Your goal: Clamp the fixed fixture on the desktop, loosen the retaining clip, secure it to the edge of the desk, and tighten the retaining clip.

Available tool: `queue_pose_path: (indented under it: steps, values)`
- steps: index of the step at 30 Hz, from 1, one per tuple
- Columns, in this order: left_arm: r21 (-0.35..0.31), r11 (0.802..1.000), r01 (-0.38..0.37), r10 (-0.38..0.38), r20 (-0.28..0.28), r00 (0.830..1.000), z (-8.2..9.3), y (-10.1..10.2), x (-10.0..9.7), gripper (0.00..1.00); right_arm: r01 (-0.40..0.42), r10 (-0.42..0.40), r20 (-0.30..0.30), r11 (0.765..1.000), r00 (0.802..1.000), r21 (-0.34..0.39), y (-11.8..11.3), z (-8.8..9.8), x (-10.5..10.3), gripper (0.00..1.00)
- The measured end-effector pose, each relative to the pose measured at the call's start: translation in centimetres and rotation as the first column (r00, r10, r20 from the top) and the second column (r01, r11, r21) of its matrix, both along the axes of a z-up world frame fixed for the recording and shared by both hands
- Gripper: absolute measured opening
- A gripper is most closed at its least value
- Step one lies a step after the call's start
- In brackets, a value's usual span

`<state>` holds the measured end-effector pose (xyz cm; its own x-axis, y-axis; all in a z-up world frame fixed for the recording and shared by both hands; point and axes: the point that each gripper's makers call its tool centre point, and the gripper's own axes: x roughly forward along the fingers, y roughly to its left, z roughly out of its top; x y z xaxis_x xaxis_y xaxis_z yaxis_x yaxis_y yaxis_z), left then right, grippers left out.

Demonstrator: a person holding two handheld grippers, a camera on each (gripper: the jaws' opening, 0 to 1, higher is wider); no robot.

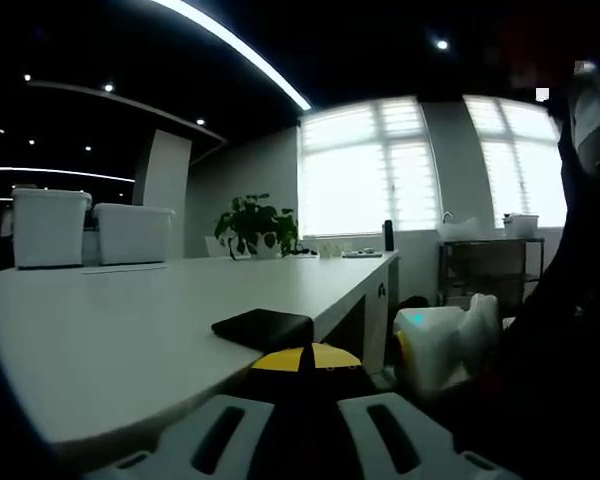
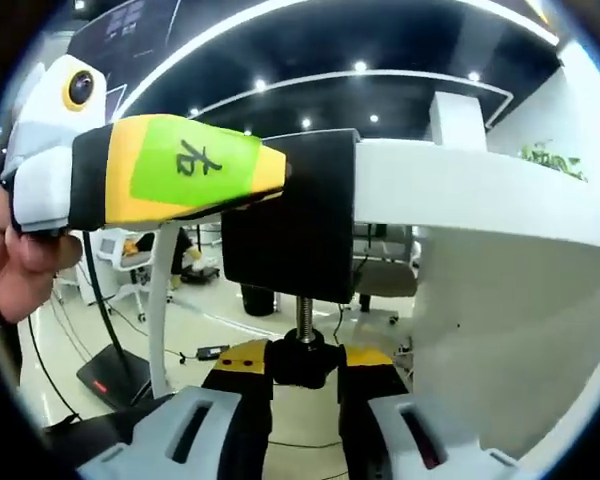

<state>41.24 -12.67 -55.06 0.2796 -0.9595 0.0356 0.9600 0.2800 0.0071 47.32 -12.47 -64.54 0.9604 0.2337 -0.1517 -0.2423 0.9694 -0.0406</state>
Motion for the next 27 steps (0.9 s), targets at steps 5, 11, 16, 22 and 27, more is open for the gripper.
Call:
queue_pose_path:
  steps: [5, 11, 16, 22, 27]
  values:
    - [0.01, 1.0, 0.004, -0.004, 0.006, 1.0, 0.1, -0.2, -0.1, 0.02, -0.223, 0.223, -0.01, 0.975, 0.975, 0.017, 0.7, 0.1, -0.2, 0.22]
    - [0.011, 1.0, 0.0, 0.0, 0.004, 1.0, 0.0, -0.3, -0.3, 0.02, -0.438, 0.437, -0.022, 0.895, 0.899, -0.089, 0.5, -0.1, -0.3, 0.22]
    - [0.014, 1.0, 0.002, -0.002, 0.004, 1.0, 0.0, -0.2, -0.2, 0.02, -0.525, 0.526, -0.026, 0.845, 0.85, -0.105, 1.1, -0.1, -0.2, 0.22]
    - [0.013, 1.0, 0.01, -0.01, 0.006, 1.0, 0.0, -0.3, -0.3, 0.02, -0.536, 0.543, 0.003, 0.83, 0.84, -0.151, 0.7, 0.1, -0.3, 0.26]
    - [0.016, 1.0, 0.012, -0.012, 0.007, 1.0, 0.0, -0.3, -0.3, 0.02, -0.329, 0.33, 0.029, 0.943, 0.943, -0.039, -1.0, 0.3, -0.4, 0.48]
